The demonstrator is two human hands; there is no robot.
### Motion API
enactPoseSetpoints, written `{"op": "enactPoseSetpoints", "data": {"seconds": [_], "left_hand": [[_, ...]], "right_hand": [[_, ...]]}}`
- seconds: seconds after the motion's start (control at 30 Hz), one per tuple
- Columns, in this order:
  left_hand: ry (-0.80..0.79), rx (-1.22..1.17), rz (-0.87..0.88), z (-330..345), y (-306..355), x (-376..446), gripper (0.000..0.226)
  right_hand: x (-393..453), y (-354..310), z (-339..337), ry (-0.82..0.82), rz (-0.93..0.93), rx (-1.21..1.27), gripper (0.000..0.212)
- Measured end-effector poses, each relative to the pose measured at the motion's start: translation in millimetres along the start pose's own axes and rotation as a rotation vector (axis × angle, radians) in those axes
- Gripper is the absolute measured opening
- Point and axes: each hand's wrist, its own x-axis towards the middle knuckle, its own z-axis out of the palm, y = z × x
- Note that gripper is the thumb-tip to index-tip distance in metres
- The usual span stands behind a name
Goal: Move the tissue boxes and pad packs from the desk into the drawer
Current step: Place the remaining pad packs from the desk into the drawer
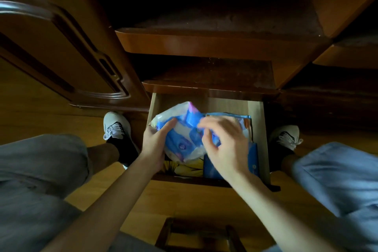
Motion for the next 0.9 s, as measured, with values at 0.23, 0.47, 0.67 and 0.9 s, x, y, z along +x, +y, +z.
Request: {"op": "enactPoseSetpoints", "data": {"seconds": [0.23, 0.47, 0.67, 0.9], "left_hand": [[-0.209, -0.016, -0.148, 15.3, -0.3, -20.8, 0.062], [-0.016, 0.0, -0.156, 15.7, -6.5, -21.4, 0.044], [0.23, -0.191, -0.124, -3.3, -13.1, -5.3, 0.042], [0.205, -0.068, -0.206, -6.1, -28.9, -3.9, 0.043]], "right_hand": [[-10.9, -3.0, 22.1, -0.484, 0.676, 0.551, 0.026], [-0.5, -2.6, 23.1, -0.551, 0.75, 0.611, 0.047], [-13.8, 3.4, 28.0, -0.6, 1.025, 1.049, 0.07], [-34.0, -1.3, 52.4, -0.346, 1.222, 0.836, 0.034]]}}
